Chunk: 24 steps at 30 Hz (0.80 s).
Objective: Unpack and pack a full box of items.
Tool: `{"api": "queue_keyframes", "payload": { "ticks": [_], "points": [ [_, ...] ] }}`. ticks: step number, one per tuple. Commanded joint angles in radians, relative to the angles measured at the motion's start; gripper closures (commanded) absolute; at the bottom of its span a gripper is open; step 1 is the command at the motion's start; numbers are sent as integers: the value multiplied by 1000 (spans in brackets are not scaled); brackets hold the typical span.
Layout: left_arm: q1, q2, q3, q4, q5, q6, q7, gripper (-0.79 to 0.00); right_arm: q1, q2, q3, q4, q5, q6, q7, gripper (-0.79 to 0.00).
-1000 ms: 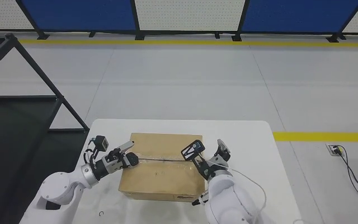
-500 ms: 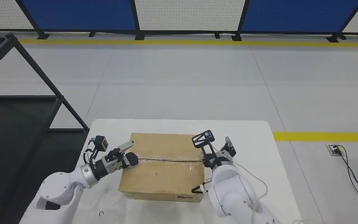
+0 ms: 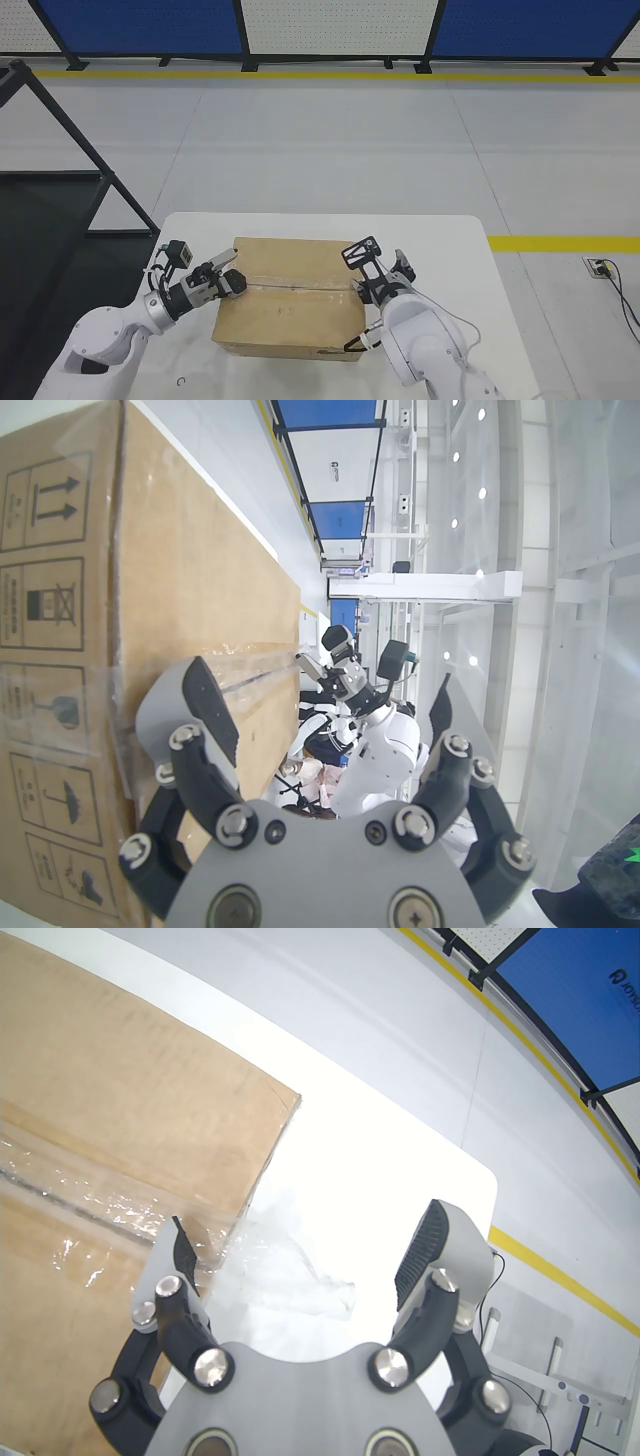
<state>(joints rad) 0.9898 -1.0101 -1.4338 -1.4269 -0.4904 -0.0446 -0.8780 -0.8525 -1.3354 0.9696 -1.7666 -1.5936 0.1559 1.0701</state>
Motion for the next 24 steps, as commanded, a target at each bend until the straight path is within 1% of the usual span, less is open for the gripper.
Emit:
{"api": "queue_keyframes", "payload": {
  "ticks": [1,8,15,18,21,23,24],
  "points": [
    [0,-1,-4,2,-15,0,21,-785,-3,-2,5,4,4,-7,-2,-785],
    [1,-7,-5,14,-26,-3,103,-785,-22,-9,25,-4,22,-29,-32,-785],
    [-8,-7,15,24,0,15,82,-785,-34,-15,53,-12,65,-60,-57,-785],
    [-12,-8,18,31,3,16,79,-785,-32,-18,70,-26,116,-78,-80,-785],
    [-14,-8,19,33,5,18,76,-785,-26,-22,104,-56,221,-105,-123,-785],
    [-14,-8,18,33,3,17,74,-785,-20,-23,128,-68,291,-135,-148,-720],
    [-14,-8,18,34,2,18,74,-785,-14,-24,137,-76,339,-156,-162,-563]
  ]
}}
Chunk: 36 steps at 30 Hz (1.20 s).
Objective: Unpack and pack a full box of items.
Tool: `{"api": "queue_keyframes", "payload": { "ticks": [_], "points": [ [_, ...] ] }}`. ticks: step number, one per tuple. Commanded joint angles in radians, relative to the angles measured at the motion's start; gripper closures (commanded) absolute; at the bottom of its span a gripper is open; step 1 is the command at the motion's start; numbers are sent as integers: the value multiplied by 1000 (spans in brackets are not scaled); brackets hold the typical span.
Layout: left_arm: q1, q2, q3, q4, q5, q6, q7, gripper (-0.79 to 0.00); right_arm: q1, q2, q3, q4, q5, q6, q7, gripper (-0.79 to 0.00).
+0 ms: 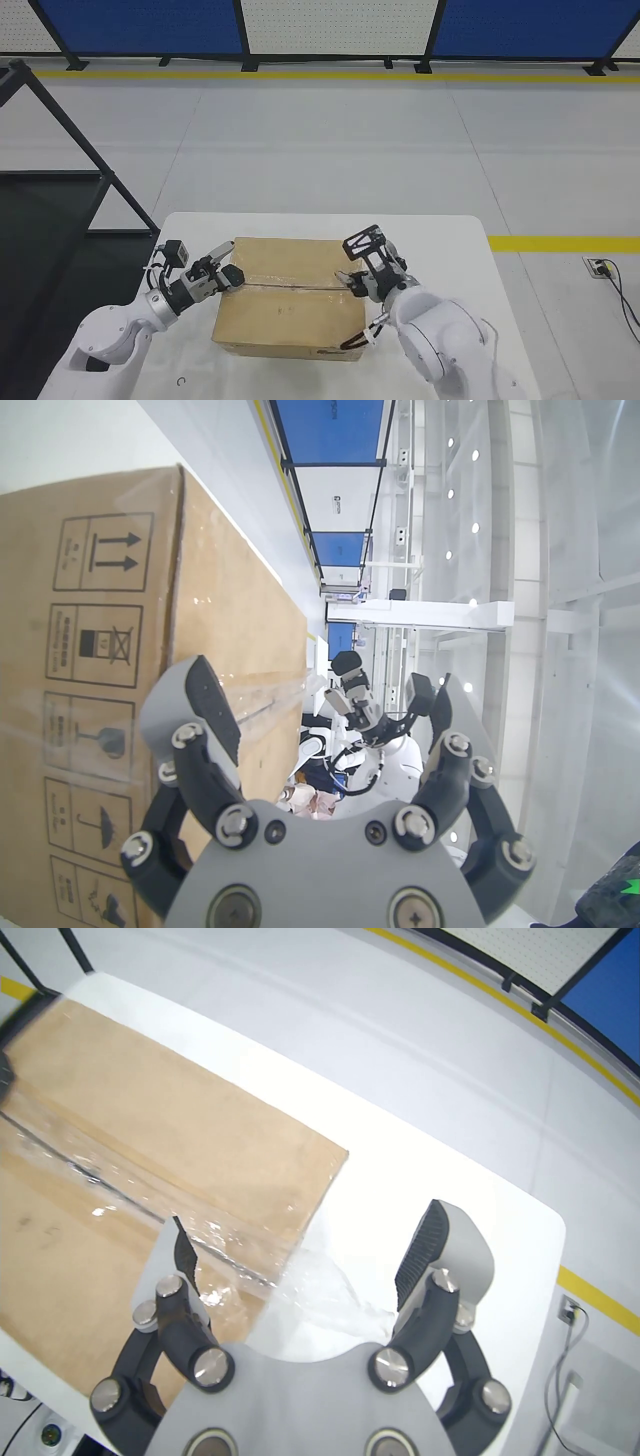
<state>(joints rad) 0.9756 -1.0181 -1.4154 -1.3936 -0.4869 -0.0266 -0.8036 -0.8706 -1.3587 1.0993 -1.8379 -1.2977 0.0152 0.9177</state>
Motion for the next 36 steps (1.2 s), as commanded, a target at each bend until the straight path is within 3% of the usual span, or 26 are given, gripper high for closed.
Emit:
{"api": "queue_keyframes", "payload": {
  "ticks": [1,2,3,6,17,23,29,36],
  "points": [
    [1,0,0,0,-2,1,-1,-785,10,-2,17,-3,94,-38,-18,-357],
    [1,0,-1,0,-2,1,-1,-785,20,-4,24,2,171,-69,-27,-268],
    [1,0,-1,-1,-2,1,-2,-785,34,-7,30,22,258,-112,-21,0],
    [3,0,-1,-5,-2,-1,-1,-785,124,-14,39,146,499,-197,65,0],
    [12,0,-16,-8,-22,-7,7,-785,142,-20,12,199,523,-155,82,0],
    [10,-1,-19,-4,-29,-8,7,-785,268,-61,-88,415,731,-41,110,0],
    [9,-2,-14,6,-34,-8,5,-785,361,-103,-170,583,917,-62,91,0],
    [-1,-5,-3,16,-28,-6,1,-785,421,-138,-237,710,971,-24,32,0]
  ]
}}
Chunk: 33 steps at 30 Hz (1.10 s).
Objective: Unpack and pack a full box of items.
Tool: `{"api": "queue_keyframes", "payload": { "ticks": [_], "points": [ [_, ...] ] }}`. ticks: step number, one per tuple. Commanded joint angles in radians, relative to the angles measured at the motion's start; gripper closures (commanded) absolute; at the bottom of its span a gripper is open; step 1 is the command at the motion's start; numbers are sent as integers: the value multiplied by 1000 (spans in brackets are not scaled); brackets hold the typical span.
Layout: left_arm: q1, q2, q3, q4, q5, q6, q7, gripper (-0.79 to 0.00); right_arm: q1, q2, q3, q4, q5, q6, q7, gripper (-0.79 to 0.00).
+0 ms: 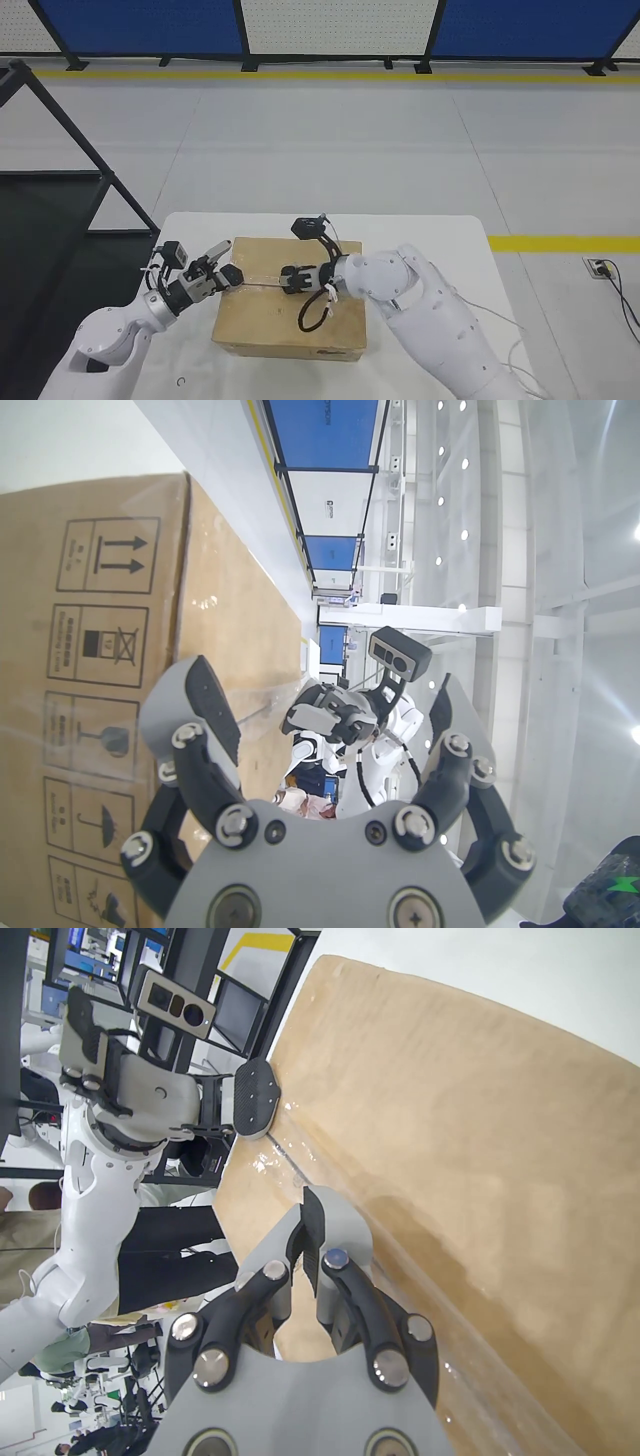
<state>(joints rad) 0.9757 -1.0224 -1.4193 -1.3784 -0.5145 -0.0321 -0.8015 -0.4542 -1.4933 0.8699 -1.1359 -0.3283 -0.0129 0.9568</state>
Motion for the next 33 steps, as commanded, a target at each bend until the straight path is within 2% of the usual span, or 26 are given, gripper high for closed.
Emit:
{"api": "queue_keyframes", "payload": {
  "ticks": [1,10,17,21,25,33],
  "points": [
    [-3,0,2,3,0,-1,-1,-785,10,-8,-15,19,6,8,-15,0],
    [-14,-1,2,15,-2,-1,-6,-785,29,-21,-29,78,28,13,-20,0],
    [-19,-2,6,20,6,1,-6,-785,-25,2,45,-20,44,-58,-54,0],
    [-21,-3,11,19,6,2,-8,-785,-54,13,74,-76,8,-46,-96,0],
    [-20,-4,11,16,4,-1,-7,-785,-50,10,50,-68,-21,-4,-86,0],
    [-11,-3,2,11,1,-3,-4,-785,-19,-9,-5,7,4,-19,-43,0]
  ]
}}
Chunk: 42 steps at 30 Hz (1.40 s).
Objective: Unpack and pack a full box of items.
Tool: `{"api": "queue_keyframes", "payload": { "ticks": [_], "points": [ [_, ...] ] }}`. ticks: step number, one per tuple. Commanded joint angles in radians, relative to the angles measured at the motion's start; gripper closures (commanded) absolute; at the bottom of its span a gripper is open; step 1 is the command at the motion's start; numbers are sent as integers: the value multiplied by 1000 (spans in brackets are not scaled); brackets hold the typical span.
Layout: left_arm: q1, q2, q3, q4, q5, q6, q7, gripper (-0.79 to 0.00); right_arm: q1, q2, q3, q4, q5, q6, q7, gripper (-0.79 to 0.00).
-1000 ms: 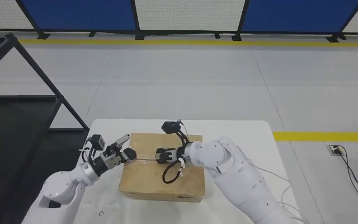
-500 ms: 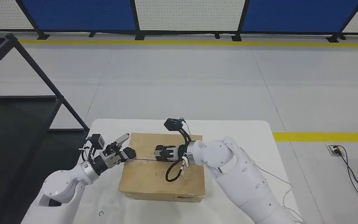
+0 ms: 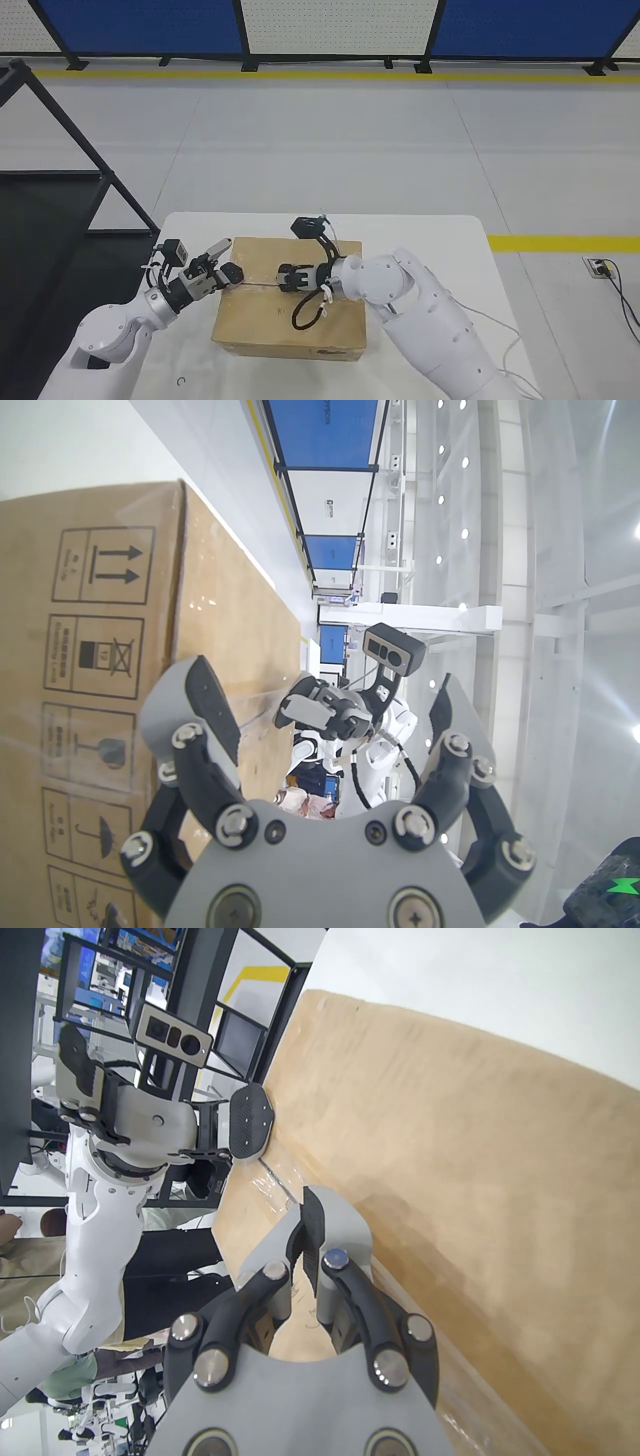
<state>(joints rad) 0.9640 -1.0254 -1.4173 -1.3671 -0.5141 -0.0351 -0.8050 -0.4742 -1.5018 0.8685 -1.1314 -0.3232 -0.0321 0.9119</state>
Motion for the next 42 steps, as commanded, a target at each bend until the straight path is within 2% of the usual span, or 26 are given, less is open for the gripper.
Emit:
{"api": "queue_keyframes", "payload": {
  "ticks": [1,13,24,36,42],
  "points": [
    [1,0,-1,-1,0,0,0,-785,3,-2,-6,6,-1,-1,6,0],
    [4,0,-4,-5,1,0,-9,-785,-39,27,66,-21,-50,49,27,0],
    [2,0,1,-3,2,3,-23,-785,-187,85,208,-219,-126,109,65,0],
    [0,0,2,-1,6,3,-28,-785,-328,134,356,-366,-212,180,56,0],
    [1,0,3,-2,8,7,-26,-785,-406,155,438,-451,-208,180,42,0]
  ]
}}
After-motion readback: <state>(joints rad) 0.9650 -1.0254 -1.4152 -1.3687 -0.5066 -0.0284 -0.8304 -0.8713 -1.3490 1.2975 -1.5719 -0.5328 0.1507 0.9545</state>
